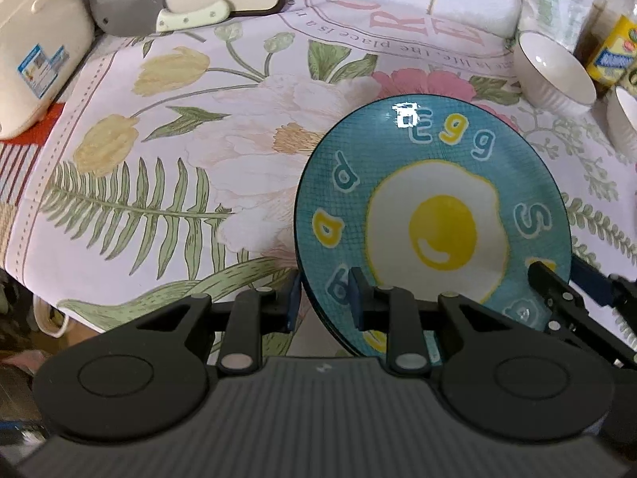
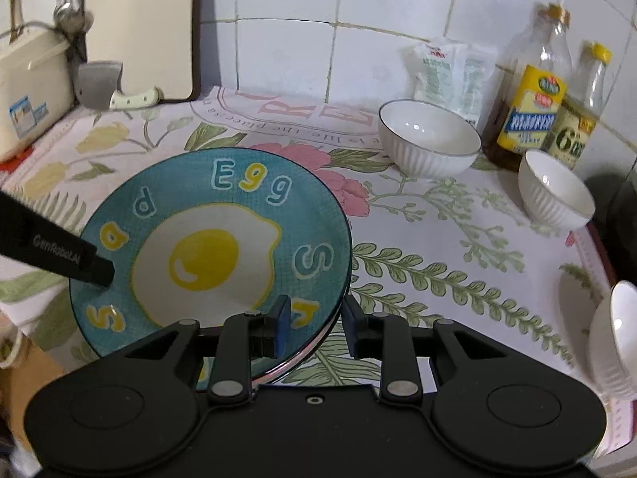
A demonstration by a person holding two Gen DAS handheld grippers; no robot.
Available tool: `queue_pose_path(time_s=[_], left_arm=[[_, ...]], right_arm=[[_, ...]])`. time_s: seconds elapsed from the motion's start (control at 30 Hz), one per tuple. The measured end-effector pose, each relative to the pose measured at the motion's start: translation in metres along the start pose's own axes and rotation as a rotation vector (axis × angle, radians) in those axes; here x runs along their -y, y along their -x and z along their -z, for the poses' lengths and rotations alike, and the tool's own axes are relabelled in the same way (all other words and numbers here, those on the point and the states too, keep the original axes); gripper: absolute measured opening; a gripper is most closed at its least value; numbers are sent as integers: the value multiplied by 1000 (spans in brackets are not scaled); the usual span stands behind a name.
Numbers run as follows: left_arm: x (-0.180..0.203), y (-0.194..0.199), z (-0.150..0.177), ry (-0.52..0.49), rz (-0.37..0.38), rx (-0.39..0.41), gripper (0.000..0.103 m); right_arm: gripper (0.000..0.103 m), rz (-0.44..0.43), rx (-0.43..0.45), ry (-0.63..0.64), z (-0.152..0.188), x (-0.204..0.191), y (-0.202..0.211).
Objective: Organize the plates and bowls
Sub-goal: 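Lower the Egg plate onto the stacked plates and open the left gripper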
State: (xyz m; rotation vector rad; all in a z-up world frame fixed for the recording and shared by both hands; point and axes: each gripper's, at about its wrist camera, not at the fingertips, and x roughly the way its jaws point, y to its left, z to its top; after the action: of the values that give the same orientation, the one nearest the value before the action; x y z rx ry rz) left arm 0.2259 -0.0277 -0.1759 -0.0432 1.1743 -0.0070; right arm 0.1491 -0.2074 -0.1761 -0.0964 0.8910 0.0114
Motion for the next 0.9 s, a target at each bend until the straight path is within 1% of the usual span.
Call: queue_pose_path(time_s=[0.13,0.23,0.3,0.37,0.43,0.5,0.63,0.7,0.8,0.9], left_arm=[[-2,-1,0,50,10,-25,26],[-3,5,2,61,28,-48,26],[-4,14,7,70,50,-40,28],[-3,27,12,68,65,-29,34],[-1,40,17,54,72,-16,35],[3,55,23,29,74,-2,36],[10,86,32,-8,96,39,40],[16,101,36,-36,105,57,41],[26,121,44,-73,116,81,41],[34,139,52,-104,128,101,47]], right_arm=[[34,-18,5,-4,0,3,-2],[34,-78,-4,-61,2,15,4],[34,-119,22,-110,6,26,16],[34,-138,47,-117,9,33,27],[38,-139,73,-94,13,38,39],[46,-135,101,-78,17,42,53],[48,-170,138,-94,23,54,81],[52,-168,169,-72,27,55,95],[55,-175,205,-45,31,56,116],[59,-184,230,-39,36,60,134]])
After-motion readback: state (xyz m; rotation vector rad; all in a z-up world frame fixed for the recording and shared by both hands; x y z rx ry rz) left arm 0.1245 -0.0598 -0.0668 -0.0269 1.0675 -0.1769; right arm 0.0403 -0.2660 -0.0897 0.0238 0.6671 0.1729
